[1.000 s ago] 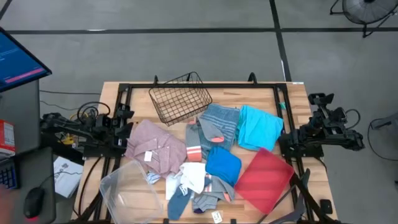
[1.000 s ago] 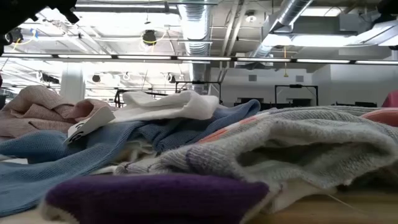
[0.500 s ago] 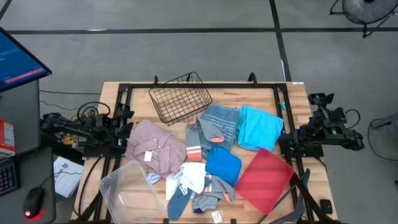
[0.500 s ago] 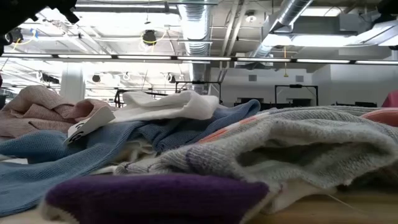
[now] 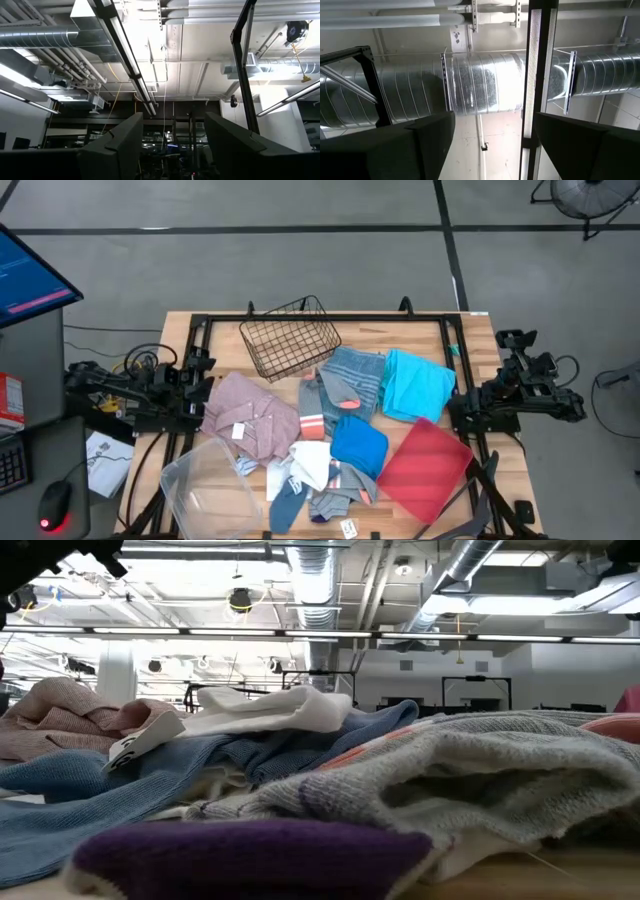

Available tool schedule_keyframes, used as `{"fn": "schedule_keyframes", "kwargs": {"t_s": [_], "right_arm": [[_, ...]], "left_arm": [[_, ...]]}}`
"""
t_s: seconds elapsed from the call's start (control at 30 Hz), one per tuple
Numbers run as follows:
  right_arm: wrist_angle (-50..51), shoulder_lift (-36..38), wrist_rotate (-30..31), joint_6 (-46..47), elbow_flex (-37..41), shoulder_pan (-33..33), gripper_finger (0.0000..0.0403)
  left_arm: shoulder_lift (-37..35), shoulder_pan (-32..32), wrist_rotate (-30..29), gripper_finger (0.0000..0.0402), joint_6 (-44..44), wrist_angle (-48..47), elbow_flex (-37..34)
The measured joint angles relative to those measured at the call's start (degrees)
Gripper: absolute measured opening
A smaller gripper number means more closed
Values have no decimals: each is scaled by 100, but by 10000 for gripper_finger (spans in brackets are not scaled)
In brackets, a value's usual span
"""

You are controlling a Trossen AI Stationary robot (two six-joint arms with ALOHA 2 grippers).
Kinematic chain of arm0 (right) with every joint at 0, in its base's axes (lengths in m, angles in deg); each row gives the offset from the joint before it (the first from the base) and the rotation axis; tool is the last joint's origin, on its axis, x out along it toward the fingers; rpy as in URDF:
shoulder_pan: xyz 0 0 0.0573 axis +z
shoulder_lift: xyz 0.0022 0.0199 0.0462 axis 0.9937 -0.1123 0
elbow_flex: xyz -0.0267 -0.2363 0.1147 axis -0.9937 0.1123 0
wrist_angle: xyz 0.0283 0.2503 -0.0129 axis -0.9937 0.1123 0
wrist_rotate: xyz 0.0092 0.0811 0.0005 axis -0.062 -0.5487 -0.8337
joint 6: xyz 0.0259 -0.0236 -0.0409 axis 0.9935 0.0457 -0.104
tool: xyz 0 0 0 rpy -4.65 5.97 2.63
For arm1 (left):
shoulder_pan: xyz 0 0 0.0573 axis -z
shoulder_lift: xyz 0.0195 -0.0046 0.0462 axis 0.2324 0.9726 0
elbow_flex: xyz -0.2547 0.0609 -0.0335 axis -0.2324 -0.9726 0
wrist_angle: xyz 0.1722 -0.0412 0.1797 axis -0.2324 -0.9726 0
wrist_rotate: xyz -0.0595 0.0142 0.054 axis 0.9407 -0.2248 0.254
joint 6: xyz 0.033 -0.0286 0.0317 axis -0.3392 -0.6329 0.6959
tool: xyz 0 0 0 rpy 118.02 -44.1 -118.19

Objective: Pick & Place Cloths

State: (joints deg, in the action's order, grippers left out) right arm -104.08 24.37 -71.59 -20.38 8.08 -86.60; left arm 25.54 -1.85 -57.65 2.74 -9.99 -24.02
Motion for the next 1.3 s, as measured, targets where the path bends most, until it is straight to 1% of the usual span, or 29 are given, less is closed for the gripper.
{"fn": "schedule_keyframes", "kwargs": {"t_s": [0.63,0.7,0.77,0.83,0.9,0.93,0.97,1.03,1.1,1.13,1.23,1.3], "right_arm": [[-3,1,2,1,-2,2,271],[-101,0,145,199,-16,1,271],[-81,4,155,350,-25,2,271],[433,7,-188,382,13,1,271],[1580,33,-326,431,40,2,271],[2263,33,-282,534,40,0,271],[2992,26,-92,734,40,2,271],[4214,-13,405,1565,42,2,271],[4773,-100,717,2282,36,-3,271],[4919,-132,743,2360,7,-4,271],[5191,-321,736,2068,-436,1,271],[5749,-509,777,1653,-981,-2,271]], "left_arm": [[0,-2,0,198,2,0,0],[-2,-2,0,198,0,0,0],[-2,0,0,198,1,0,0],[-1,-1,0,198,1,0,0],[0,0,0,198,2,-2,0],[-2,0,0,198,2,0,0],[-2,0,0,198,2,0,0],[-1,0,1,198,2,-2,0],[-2,0,0,198,2,-1,1],[-2,0,0,198,0,-2,0],[-2,0,0,198,2,0,0],[-2,0,0,198,2,-2,0]]}}
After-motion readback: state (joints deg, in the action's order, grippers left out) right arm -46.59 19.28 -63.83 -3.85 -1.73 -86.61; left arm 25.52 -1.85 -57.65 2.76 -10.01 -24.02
